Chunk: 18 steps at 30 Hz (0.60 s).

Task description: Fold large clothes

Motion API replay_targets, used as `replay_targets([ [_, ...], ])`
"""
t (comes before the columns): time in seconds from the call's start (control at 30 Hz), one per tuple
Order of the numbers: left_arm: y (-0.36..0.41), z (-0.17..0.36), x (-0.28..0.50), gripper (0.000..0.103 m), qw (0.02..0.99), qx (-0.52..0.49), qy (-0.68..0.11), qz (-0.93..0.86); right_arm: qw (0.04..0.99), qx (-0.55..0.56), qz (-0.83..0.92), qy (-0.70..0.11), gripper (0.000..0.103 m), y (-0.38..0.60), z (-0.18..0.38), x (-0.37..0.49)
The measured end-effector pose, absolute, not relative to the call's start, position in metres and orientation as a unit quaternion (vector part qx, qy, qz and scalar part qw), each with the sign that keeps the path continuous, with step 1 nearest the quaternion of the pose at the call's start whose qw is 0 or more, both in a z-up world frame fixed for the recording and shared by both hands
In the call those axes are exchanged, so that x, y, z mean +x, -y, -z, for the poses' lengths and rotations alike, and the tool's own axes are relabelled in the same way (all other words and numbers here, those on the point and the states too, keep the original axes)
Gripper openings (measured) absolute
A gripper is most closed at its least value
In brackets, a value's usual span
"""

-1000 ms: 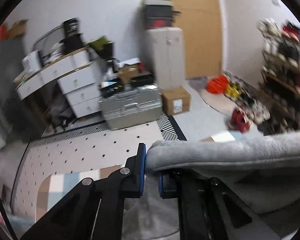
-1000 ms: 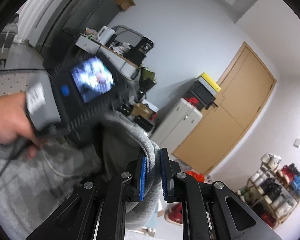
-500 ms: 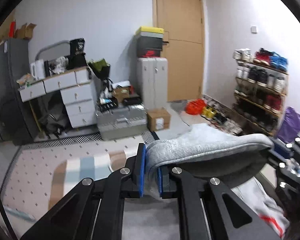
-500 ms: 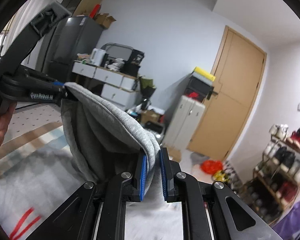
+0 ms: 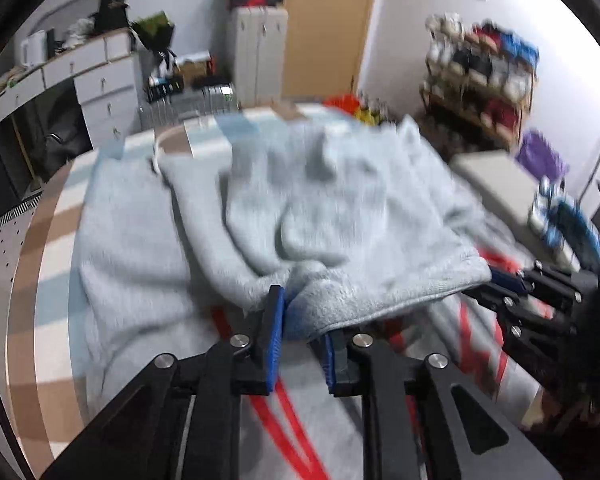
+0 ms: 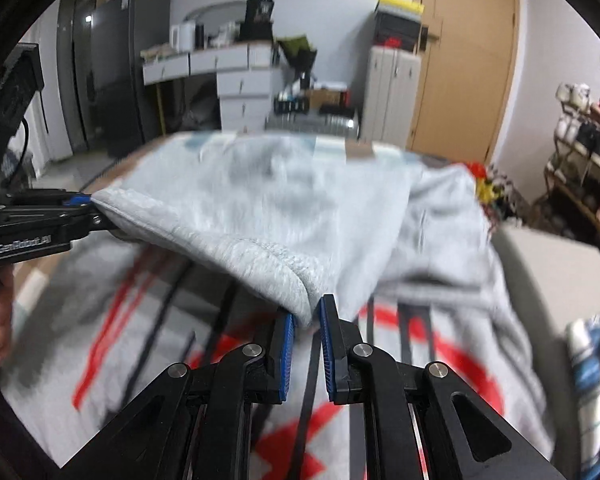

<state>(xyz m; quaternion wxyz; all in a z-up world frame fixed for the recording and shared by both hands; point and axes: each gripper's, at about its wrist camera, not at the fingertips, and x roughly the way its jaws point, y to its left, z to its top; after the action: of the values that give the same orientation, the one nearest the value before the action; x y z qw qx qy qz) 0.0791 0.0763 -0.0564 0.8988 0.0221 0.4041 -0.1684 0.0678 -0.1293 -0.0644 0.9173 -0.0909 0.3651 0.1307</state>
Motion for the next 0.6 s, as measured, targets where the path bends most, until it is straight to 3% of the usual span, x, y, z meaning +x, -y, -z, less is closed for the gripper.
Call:
replay_targets([
  [0.03,-0.075,0.056,0.075,0.024,0.897,0.024,-0.404,0.176,0.908,-0.102,-0.134,-0.384,0.012,0.128,0.072,0.068],
  [0.1,-0.074,0.049,0.060,0.058,0.896,0.024,-0.399,0.194,0.889,-0.109,-0.142,-0.421,0.012,0.128,0.087,0.066],
  [0.17,-0.076,0.043,0.051,0.078,0.899,0.022,-0.388,0.203,0.872,-0.116,-0.147,-0.452,0.012,0.132,0.097,0.066],
  [0.23,-0.082,0.039,0.044,0.078,0.900,0.015,-0.381,0.211,0.863,-0.119,-0.160,-0.464,0.013,0.134,0.100,0.059],
  [0.3,-0.091,0.041,0.036,0.078,0.903,0.003,-0.372,0.213,0.863,-0.107,-0.176,-0.461,0.024,0.141,0.089,0.054],
  [0.37,-0.100,0.046,0.036,0.078,0.906,-0.007,-0.370,0.206,0.870,-0.080,-0.208,-0.440,0.050,0.150,0.076,0.040],
  [0.4,-0.101,0.051,0.039,0.078,0.906,-0.009,-0.375,0.195,0.877,-0.066,-0.224,-0.419,0.057,0.156,0.060,0.037],
  [0.47,-0.104,0.059,0.053,0.078,0.901,-0.011,-0.399,0.168,0.893,-0.056,-0.230,-0.383,0.085,0.156,0.035,0.039],
  [0.6,-0.113,0.072,0.072,0.078,0.889,-0.044,-0.432,0.143,0.911,-0.055,-0.227,-0.339,0.099,0.136,-0.006,0.080],
])
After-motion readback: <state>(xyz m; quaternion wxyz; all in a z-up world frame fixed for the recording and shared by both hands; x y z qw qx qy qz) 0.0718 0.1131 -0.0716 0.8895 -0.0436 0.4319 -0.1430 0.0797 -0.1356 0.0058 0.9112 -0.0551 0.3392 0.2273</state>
